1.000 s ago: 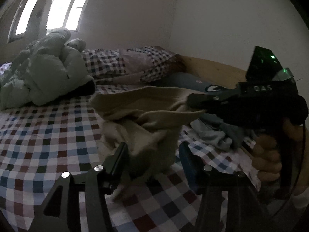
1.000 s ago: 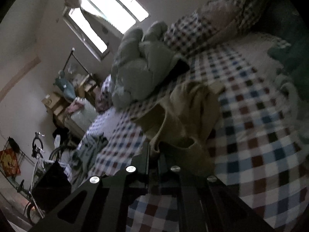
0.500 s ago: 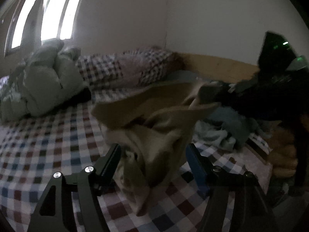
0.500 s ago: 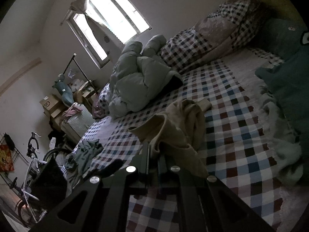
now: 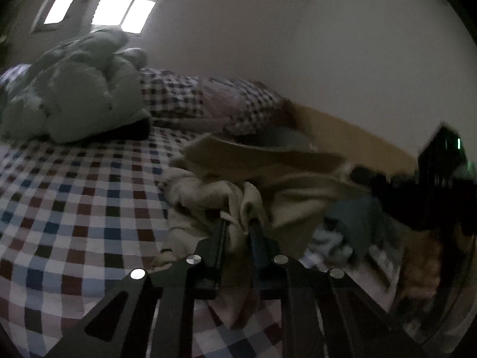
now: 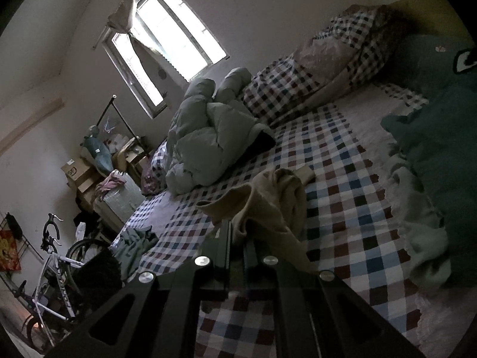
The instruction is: Fold clothes
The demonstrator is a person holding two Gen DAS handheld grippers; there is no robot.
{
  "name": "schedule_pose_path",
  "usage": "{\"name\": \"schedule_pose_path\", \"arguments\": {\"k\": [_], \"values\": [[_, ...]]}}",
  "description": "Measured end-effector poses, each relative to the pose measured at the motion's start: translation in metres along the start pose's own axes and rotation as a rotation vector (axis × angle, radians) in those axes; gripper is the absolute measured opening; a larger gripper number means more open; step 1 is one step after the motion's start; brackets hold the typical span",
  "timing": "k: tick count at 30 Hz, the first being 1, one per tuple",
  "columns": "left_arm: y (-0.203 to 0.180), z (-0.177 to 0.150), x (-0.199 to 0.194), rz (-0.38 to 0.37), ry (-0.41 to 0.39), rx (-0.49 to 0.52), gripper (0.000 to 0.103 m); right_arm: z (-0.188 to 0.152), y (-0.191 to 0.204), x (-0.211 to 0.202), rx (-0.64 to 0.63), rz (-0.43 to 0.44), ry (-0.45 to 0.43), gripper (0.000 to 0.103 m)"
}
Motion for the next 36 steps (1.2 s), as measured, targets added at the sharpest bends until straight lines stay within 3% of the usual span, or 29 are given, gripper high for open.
{"name": "schedule_pose_path", "arguments": {"k": [5,9,15,16,17,19,20,21,24,31,32,34,35,36], "values": [[0.037,0.016,-0.013,0.032,-0.075,-0.207,0.012,0.006,-0.006,-0.003,0.011,-0.028,-0.030,0.005],[0.076,0.024,-0.030,0.136,-0.141,-0.339,0.001,0.007,-0.014,-0.001,0.025,-0.074,-0.046,0.005],[0.108,0.036,-0.044,0.196,-0.164,-0.362,0.001,0.008,-0.044,0.002,0.081,-0.168,-0.028,0.005],[0.104,0.037,-0.042,0.169,-0.154,-0.358,0.002,0.008,-0.045,0.003,0.081,-0.166,-0.020,0.005],[0.101,0.038,-0.038,0.150,-0.143,-0.355,0.007,0.007,-0.045,0.004,0.077,-0.161,-0.017,0.005],[0.086,0.036,-0.033,0.092,-0.107,-0.326,0.028,0.006,-0.043,0.006,0.064,-0.149,-0.010,0.005],[0.075,0.034,-0.029,0.060,-0.093,-0.306,0.051,0.006,-0.040,0.007,0.054,-0.141,-0.008,0.005],[0.065,0.031,-0.025,0.028,-0.079,-0.286,0.067,0.005,-0.038,0.007,0.041,-0.137,-0.007,0.005],[0.044,0.022,-0.016,-0.022,-0.025,-0.252,0.076,0.003,-0.030,0.008,0.007,-0.128,-0.001,0.005],[0.032,-0.006,0.010,-0.008,0.121,-0.233,0.076,0.004,-0.024,0.002,-0.027,-0.106,-0.001,0.005],[0.032,-0.010,0.013,-0.007,0.139,-0.236,0.075,0.004,-0.024,0.001,-0.029,-0.100,-0.001,0.005],[0.031,-0.017,0.018,-0.005,0.165,-0.245,0.055,0.003,-0.024,-0.001,-0.035,-0.096,0.002,0.005],[0.031,-0.020,0.021,0.007,0.181,-0.248,0.024,0.003,-0.024,-0.002,-0.039,-0.095,0.004,0.005],[0.034,-0.024,0.025,0.034,0.201,-0.246,0.006,0.002,-0.026,-0.003,-0.040,-0.096,0.006,0.005]]}}
Point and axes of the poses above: each gripper's, at about its wrist camera, not at the fingertips, and x roughly the way its jaws point, y to its left, z to its top, the point moved 8 cm from there along x, roughly the way its jaws point, and after that the axes turned 13 degrees about -y, right-handed, at the moved point
